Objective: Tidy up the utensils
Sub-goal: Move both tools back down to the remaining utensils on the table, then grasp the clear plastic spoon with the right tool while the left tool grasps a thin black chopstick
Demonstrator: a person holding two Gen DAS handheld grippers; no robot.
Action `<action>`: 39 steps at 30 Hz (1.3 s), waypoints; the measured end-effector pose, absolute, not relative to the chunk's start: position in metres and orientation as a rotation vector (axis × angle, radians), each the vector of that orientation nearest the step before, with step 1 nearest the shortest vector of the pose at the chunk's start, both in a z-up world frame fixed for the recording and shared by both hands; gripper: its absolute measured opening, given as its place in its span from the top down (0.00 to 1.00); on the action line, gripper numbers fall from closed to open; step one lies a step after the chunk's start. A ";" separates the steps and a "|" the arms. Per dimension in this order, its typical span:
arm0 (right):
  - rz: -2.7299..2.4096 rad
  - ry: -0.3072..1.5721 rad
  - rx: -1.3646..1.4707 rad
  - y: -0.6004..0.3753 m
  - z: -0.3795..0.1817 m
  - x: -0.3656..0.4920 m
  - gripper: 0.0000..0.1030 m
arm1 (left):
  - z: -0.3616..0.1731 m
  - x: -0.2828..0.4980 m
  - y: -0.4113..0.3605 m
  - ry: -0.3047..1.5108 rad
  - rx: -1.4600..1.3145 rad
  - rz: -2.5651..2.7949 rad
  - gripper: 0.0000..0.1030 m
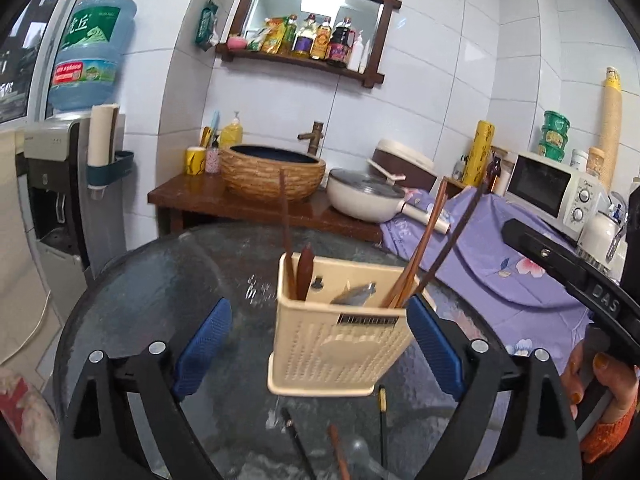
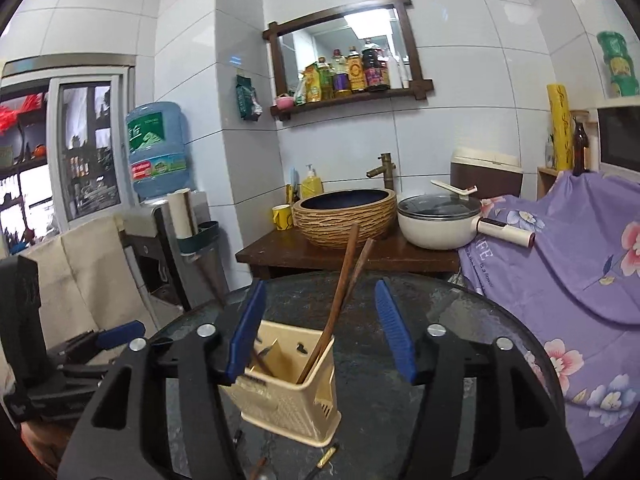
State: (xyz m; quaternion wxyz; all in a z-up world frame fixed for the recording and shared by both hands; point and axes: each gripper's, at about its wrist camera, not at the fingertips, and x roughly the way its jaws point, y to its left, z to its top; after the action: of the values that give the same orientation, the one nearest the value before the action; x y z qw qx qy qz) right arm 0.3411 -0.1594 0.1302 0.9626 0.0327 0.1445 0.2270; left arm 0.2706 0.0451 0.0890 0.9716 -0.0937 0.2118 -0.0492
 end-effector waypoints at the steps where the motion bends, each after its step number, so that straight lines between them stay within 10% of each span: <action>1: 0.475 0.302 0.047 -0.158 0.127 0.333 0.37 | 0.084 0.267 0.046 0.457 -0.180 -0.103 0.14; 11: 0.546 0.596 -0.091 -0.134 0.038 0.307 0.31 | 0.015 0.242 0.051 0.682 -0.124 -0.075 0.15; 19: 0.631 0.776 -0.175 -0.100 -0.024 0.305 0.35 | -0.021 0.231 0.055 0.788 -0.106 -0.066 0.39; 39: 0.697 0.903 -0.199 -0.067 -0.068 0.349 0.50 | -0.038 0.228 0.055 0.845 -0.114 -0.076 0.41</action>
State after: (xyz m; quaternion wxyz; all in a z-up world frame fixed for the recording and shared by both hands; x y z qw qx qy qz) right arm 0.3490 -0.0673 -0.0679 0.8371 -0.0940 0.4266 0.3293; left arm 0.2280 0.0548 -0.0379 0.9099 -0.0552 0.4095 -0.0371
